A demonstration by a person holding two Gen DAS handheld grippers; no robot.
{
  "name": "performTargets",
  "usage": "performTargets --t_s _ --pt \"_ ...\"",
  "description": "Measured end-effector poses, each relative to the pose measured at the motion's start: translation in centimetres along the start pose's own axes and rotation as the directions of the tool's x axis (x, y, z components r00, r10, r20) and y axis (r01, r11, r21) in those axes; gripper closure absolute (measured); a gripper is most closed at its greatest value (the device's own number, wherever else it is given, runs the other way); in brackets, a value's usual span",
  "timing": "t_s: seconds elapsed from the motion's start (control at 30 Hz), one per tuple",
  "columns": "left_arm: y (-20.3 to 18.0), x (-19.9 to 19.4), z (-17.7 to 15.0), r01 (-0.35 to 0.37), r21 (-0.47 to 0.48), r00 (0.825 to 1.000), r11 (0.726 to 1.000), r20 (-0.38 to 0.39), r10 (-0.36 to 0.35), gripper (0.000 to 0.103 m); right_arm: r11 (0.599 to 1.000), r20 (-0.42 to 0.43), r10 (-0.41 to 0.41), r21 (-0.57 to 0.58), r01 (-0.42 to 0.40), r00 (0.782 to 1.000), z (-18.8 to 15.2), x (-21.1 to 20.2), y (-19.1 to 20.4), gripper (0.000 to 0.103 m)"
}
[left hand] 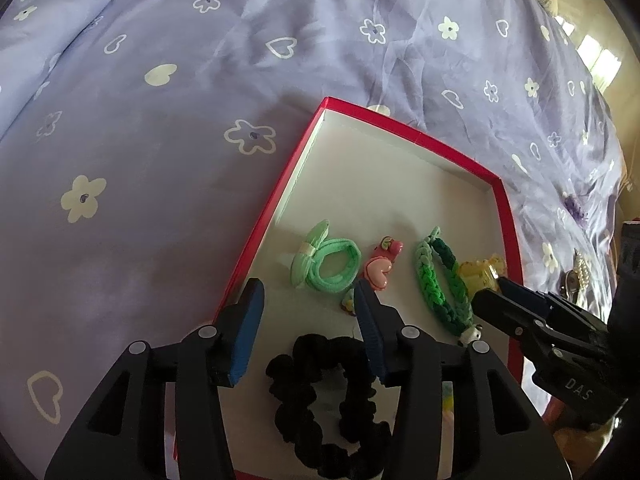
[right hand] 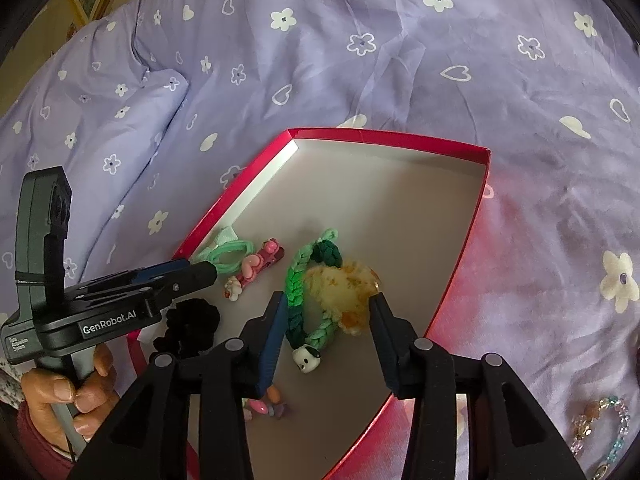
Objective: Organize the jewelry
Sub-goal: 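Open the left tool releasing the hair tie while the right tool releases the yellow claw clip in the box, then move both open tools back over the remaining jewelry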
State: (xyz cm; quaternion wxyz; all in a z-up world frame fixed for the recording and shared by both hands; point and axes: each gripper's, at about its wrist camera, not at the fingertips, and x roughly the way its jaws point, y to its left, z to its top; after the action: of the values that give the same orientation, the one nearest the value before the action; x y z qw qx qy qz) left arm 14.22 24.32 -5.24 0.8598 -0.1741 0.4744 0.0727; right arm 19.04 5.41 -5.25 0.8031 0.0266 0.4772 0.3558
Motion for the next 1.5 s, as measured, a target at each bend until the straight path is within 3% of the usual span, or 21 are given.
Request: performTargets --t_s 0.37,0.83,1.5 --pt "-0.6 -1.7 -1.4 0.008 0.008 1.000 1.000 0.003 -0.008 0.055 1.000 0.017 0.007 0.014 -0.007 1.000 -0.6 -1.6 0.1 0.053" --pt "-3.8 -6.4 -4.5 0.072 0.043 0.996 0.996 0.046 -0.074 0.054 0.996 0.105 0.031 0.079 -0.039 0.994 -4.4 -9.3 -2.2 0.053" --pt "-12.4 -7.7 -9.4 0.190 0.168 0.982 0.967 -0.022 -0.189 0.054 0.961 0.161 -0.161 0.249 0.118 0.974 -13.3 -19.4 -9.8 0.053"
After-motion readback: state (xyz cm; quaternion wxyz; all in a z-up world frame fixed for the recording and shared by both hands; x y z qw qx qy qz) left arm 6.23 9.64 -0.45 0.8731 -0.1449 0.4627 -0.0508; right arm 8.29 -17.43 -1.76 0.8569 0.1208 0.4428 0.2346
